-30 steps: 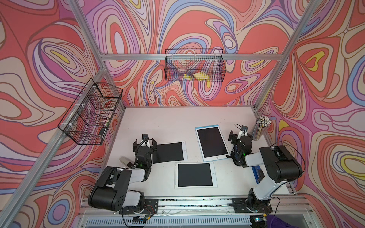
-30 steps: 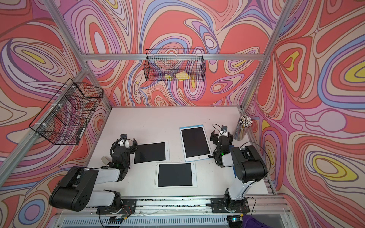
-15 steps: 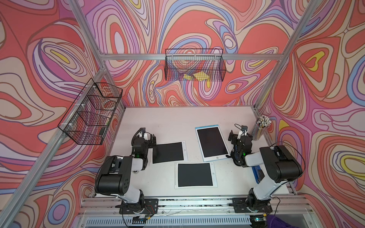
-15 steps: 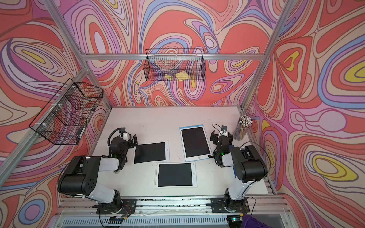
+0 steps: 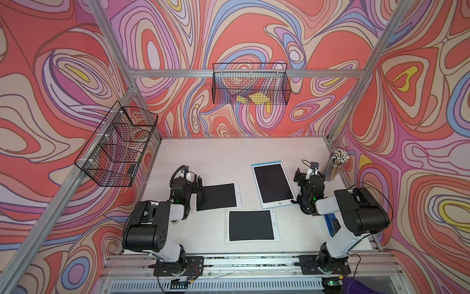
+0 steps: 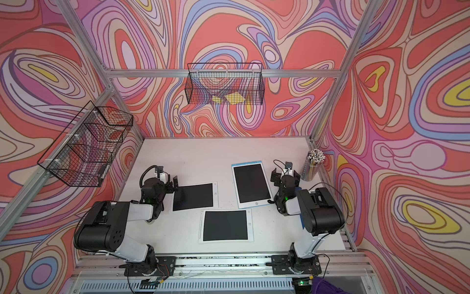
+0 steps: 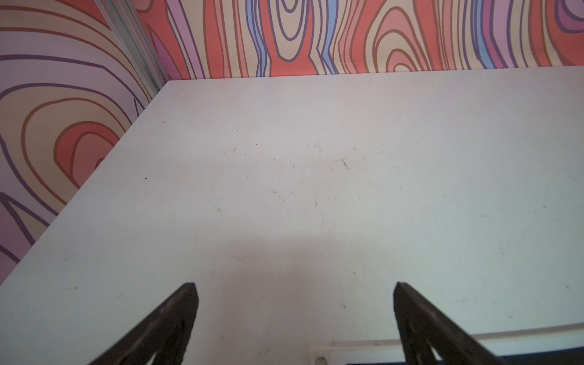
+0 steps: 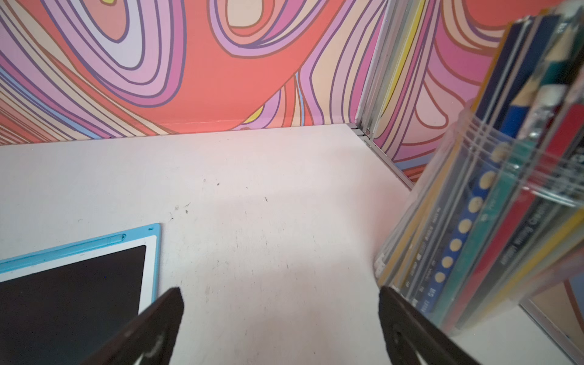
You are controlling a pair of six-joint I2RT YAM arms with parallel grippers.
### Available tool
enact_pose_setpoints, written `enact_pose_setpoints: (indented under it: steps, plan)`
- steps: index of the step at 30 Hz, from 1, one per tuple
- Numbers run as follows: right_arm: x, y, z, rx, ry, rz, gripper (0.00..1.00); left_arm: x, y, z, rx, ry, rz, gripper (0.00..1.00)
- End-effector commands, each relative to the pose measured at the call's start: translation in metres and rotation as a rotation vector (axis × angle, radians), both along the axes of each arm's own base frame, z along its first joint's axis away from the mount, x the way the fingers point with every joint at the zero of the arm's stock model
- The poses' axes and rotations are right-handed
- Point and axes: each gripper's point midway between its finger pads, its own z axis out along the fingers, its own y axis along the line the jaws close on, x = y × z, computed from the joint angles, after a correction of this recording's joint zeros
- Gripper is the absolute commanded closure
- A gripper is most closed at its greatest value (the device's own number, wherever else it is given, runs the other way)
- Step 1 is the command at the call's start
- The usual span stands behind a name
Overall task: Wipe the drawing tablet
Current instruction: Reset both arms
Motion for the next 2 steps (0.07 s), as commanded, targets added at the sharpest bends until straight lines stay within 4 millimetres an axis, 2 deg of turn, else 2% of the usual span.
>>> enact_pose_setpoints:
  steps: [1,2]
  plan:
    - [0.0023,-0.001,-0.0003,0.009,-0.001,-0.003,0.02,0.0002,-0.0003,0.0028,-0.012,-0.011,-0.005,0.01]
    - [0.0022,-0.0006,0.0003,0.009,-0.004,-0.002,0.02,0.0,-0.0002,0.0027,-0.012,-0.01,-0.004,0.01]
